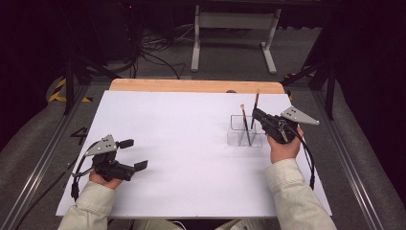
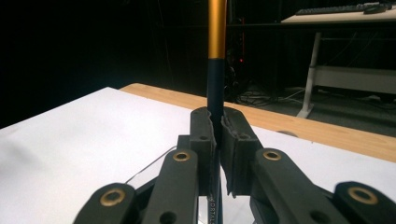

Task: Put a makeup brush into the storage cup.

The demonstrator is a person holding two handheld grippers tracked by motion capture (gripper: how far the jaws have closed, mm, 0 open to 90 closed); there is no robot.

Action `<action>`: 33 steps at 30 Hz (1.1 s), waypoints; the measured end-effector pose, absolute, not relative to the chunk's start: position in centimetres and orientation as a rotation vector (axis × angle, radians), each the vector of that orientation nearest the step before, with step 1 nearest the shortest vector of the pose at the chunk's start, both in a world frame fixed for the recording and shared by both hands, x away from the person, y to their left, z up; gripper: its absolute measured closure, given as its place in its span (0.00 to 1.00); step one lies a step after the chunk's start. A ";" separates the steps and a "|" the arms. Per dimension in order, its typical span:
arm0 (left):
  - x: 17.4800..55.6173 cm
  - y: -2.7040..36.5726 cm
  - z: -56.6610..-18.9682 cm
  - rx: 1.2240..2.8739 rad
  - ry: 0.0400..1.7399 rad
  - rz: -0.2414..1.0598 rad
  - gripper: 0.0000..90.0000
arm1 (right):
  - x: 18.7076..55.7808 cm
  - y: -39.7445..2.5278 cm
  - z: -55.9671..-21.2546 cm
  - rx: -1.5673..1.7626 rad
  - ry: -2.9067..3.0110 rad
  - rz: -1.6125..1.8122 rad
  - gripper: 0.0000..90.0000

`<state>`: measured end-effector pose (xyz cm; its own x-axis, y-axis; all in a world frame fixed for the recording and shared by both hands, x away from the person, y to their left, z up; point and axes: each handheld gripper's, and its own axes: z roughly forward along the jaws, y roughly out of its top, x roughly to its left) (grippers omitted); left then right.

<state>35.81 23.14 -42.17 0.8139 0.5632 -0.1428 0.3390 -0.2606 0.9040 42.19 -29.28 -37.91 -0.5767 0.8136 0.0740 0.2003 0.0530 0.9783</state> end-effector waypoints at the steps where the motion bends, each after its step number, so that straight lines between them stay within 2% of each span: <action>1: 35.8 23.1 -42.2 1.872 0.685 0.247 0.00 | 42.2 -29.3 -38.0 1.021 1.826 1.555 0.93; 30: 35.8 23.2 -42.2 1.869 0.682 0.246 0.00 | 42.6 -29.1 -39.8 1.083 1.896 1.524 0.93; 32: 35.8 23.2 -42.2 1.870 0.682 0.246 0.00 | 42.6 -29.2 -39.8 1.092 1.905 1.540 0.92; 33: 35.8 23.2 -42.1 1.870 0.681 0.246 0.00 | 42.6 -29.3 -39.8 1.105 1.911 1.557 0.86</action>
<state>35.81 23.17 -42.15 0.8146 0.5614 -0.1456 0.3390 -0.2571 0.9050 42.64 -29.26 -39.82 -0.5861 0.7967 0.1478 0.3058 0.0485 0.9509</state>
